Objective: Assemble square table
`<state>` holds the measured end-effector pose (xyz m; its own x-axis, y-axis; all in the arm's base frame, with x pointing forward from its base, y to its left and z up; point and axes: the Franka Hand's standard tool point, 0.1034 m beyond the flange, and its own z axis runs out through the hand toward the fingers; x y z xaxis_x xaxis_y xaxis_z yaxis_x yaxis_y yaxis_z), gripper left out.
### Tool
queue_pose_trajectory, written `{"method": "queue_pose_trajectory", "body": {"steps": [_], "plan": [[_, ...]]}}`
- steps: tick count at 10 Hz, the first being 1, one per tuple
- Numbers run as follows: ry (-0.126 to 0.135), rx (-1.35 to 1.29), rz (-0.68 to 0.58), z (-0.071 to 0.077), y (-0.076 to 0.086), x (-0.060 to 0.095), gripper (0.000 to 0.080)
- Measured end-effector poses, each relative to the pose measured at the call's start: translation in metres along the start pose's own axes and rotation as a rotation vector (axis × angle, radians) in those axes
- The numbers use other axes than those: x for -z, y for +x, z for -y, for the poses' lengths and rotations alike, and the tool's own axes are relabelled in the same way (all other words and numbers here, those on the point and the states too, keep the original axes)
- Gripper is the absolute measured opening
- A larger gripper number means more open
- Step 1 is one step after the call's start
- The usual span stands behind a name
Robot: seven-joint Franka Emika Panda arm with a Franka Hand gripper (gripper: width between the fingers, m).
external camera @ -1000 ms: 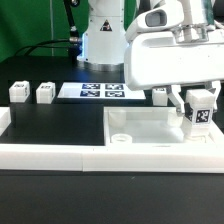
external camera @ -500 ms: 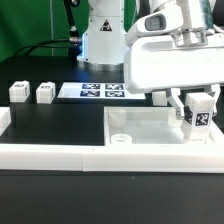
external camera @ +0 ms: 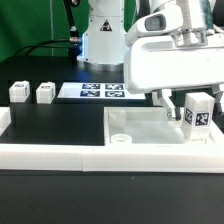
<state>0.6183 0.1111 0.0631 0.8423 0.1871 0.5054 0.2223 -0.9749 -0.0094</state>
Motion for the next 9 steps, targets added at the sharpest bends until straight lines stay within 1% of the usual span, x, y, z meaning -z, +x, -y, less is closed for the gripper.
{"method": "queue_pose_trajectory", "body": {"steps": [1,7,8,9], "plan": [[0.000,0.000,0.000,0.000,0.000,0.000,0.0643],[0.000,0.000,0.000,-0.001,0.002,0.002,0.0649],[0.010,0.000,0.042,-0.002,0.008,0.012,0.0649],[0.025,0.000,0.103,-0.005,0.020,0.031,0.0649]]}}
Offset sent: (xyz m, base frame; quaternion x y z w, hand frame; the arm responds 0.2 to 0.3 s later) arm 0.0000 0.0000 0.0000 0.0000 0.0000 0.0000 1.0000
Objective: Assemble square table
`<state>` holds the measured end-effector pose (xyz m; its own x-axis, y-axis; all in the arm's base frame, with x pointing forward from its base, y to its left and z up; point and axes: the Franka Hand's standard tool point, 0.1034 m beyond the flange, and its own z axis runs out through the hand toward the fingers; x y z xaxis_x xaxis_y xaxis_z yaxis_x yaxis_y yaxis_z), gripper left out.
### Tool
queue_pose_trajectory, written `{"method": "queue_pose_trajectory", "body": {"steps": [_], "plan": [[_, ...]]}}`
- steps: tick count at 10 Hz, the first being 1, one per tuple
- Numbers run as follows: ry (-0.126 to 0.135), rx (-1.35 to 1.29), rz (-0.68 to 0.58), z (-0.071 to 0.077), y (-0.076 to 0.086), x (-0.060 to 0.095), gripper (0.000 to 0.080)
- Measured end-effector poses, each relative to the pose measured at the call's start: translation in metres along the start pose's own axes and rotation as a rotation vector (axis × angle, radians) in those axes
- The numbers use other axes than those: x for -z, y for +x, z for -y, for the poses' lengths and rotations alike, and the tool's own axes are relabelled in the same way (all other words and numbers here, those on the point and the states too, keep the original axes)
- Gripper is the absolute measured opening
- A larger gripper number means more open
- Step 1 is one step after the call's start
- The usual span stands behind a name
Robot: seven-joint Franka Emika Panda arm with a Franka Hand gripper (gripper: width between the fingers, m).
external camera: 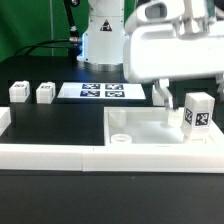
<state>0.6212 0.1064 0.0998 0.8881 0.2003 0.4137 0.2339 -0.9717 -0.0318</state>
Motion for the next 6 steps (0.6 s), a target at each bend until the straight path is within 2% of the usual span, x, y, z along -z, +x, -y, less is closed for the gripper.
{"method": "queue_pose_trajectory", "body": {"steps": [1,2,3,4,6], "plan": [[0.001,0.000,0.005,-0.003,0.009,0.010,0.0649],[0.003,-0.002,0.021,-0.006,0.011,0.011,0.0649],[0.033,-0.018,0.134,-0.002,0.003,0.005,0.0649],[0.056,-0.043,0.213,0.002,0.003,0.003,0.0649],[0.085,-0.071,0.346,0.011,-0.001,-0.004,0.0649]]}}
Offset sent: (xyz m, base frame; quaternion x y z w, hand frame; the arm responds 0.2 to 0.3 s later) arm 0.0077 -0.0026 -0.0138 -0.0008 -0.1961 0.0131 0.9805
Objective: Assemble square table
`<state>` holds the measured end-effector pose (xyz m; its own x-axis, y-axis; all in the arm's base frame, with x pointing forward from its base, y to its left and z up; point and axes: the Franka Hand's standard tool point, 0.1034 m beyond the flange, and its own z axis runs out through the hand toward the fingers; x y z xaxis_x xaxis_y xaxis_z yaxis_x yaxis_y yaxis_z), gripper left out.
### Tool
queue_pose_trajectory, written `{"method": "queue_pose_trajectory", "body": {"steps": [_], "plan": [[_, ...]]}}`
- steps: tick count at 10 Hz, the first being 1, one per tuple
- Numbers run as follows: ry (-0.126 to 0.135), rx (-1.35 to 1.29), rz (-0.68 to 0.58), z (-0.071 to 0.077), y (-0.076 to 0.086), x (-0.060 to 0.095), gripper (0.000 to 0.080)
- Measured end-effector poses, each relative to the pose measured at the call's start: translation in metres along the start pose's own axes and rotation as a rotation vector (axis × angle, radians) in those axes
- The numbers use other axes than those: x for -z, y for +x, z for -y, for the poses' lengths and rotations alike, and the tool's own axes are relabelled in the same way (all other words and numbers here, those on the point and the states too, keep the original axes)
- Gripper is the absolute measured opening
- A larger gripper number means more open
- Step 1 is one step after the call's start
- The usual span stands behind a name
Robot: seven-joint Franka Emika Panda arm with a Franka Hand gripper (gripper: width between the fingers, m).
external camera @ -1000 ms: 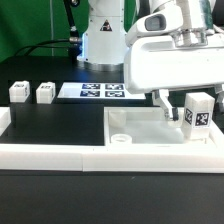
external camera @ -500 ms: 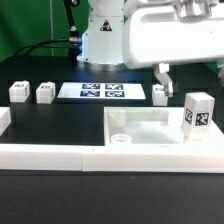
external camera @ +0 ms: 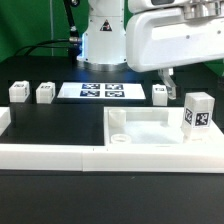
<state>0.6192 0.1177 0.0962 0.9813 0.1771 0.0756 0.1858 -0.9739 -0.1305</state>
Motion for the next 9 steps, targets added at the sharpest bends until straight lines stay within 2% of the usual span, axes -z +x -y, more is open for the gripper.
{"method": "queue_pose_trajectory", "body": {"steps": [2,4,6,9], "plan": [[0.018,-0.001,0.117,0.002,-0.001,-0.010,0.0649],[0.014,-0.007,0.113,-0.005,0.007,-0.011,0.0649],[0.009,-0.008,0.114,-0.009,0.007,-0.010,0.0649],[0.007,-0.017,0.102,-0.010,0.007,-0.017,0.0649]]}}
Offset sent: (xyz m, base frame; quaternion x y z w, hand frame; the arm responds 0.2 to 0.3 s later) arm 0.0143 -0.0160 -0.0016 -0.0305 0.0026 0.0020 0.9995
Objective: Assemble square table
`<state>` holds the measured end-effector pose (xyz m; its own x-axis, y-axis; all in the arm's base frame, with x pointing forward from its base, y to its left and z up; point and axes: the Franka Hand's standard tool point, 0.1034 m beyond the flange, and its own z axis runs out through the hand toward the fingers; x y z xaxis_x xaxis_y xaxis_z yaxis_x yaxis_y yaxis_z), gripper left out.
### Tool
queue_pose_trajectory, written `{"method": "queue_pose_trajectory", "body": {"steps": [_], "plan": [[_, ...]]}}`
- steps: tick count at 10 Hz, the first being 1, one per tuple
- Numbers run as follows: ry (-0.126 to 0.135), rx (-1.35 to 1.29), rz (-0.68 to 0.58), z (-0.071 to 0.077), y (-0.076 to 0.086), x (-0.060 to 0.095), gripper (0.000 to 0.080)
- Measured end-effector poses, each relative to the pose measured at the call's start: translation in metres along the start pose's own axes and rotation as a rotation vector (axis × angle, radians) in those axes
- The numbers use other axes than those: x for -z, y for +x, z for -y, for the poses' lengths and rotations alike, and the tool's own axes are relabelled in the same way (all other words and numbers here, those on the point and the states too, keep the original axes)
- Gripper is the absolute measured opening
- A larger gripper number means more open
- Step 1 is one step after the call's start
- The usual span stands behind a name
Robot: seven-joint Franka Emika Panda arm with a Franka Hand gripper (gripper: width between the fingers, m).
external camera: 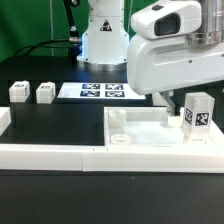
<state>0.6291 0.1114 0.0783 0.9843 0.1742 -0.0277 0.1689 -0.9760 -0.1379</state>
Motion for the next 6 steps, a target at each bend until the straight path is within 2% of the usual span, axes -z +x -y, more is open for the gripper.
{"method": "queue_pose_trajectory", "body": {"steps": [1,2,3,4,6], "plan": [[0.000,-0.021,0.001,0.0000,-0.0001,-0.0004,0.0537],[0.000,-0.019,0.001,-0.0001,-0.0002,-0.0006,0.0372],[0.001,-0.057,0.001,0.0002,-0.0002,-0.0006,0.0372],[0.001,-0.114,0.001,0.0005,-0.0003,-0.0008,0.0290],[0.001,-0.268,0.001,0.0005,-0.0003,-0.0009,0.0290]]}}
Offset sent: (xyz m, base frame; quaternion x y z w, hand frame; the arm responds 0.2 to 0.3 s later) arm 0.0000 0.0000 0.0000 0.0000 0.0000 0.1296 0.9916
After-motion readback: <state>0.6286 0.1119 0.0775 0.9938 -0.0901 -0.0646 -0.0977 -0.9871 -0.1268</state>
